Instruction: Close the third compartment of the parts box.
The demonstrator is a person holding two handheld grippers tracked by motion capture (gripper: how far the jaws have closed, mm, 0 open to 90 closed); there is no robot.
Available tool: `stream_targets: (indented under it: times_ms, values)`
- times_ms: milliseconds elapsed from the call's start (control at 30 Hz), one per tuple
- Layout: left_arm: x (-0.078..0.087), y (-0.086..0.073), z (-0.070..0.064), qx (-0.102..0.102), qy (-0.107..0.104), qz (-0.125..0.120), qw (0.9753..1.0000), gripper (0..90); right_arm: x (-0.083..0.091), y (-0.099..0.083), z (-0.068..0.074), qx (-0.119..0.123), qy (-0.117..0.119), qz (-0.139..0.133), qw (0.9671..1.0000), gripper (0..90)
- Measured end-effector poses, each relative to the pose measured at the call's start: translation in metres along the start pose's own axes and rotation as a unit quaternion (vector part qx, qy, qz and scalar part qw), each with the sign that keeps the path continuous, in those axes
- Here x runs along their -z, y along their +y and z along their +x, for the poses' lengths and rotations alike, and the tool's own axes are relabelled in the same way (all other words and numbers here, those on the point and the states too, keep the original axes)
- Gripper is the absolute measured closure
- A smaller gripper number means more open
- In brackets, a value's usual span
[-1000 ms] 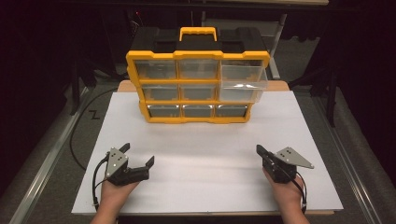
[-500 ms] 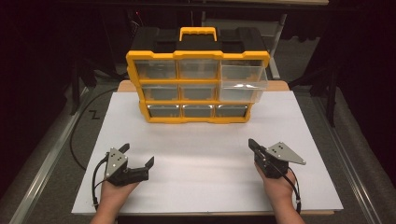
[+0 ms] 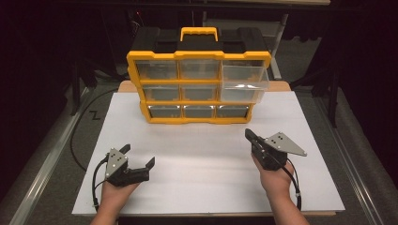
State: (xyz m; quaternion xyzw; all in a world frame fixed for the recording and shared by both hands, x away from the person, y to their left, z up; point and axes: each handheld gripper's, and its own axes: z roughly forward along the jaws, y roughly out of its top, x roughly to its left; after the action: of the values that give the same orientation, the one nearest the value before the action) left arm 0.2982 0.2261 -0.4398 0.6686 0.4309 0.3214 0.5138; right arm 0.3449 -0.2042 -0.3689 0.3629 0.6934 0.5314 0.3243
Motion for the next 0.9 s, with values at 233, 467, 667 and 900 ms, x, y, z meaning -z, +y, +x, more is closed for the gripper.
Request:
stream_targets:
  times_ms: [233,467,667,900]
  values:
    - [0.004,0.000,0.002,0.001,0.004,-0.005,1.0000,0.8,0.000,0.024,0.003,0.003,0.004,-0.021,0.9998,90.0]
    - [0.004,0.000,0.001,0.000,0.000,0.002,1.0000,0.9,0.000,0.045,0.012,0.010,0.003,-0.037,0.9993,90.0]
    - [0.002,-0.001,0.002,-0.005,-0.001,0.004,1.0000,0.9,-0.002,0.061,0.015,0.014,0.003,-0.047,0.9988,90.0]
    - [0.004,0.000,0.002,-0.002,-0.001,-0.001,1.0000,0.9,-0.006,0.070,0.017,0.012,0.001,-0.053,0.9985,90.0]
